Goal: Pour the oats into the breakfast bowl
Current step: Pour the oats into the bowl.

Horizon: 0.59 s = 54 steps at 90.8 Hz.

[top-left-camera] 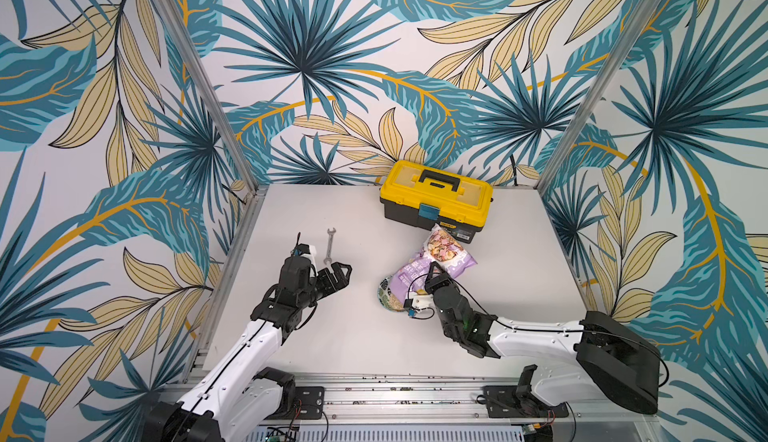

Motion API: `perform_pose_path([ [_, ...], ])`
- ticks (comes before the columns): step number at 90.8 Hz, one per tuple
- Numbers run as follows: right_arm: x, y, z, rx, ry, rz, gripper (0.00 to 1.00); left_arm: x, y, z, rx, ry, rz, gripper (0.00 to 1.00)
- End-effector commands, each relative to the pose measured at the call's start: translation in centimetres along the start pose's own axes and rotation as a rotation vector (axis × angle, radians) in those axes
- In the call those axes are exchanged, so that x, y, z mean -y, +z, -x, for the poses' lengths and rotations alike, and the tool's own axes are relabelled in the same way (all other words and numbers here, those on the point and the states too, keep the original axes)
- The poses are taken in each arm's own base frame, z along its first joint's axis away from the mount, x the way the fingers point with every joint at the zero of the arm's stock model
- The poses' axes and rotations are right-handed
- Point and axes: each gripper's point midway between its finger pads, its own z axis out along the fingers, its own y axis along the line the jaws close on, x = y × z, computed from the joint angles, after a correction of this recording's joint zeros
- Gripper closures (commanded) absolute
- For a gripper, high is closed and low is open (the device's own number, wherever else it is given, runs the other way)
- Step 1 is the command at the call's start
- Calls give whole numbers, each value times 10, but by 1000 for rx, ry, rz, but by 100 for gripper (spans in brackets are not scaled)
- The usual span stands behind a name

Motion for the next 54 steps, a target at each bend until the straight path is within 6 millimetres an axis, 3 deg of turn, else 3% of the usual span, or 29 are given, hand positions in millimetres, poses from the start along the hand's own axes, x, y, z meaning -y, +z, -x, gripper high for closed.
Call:
perform_pose_path([
  [1,48,-5,-25,-86,129,-128,100,-5,-3,2,12,22,24,0],
  [54,50,-4,-21,-64,121,-131,100,-7,-4,3,15,39,44,0],
])
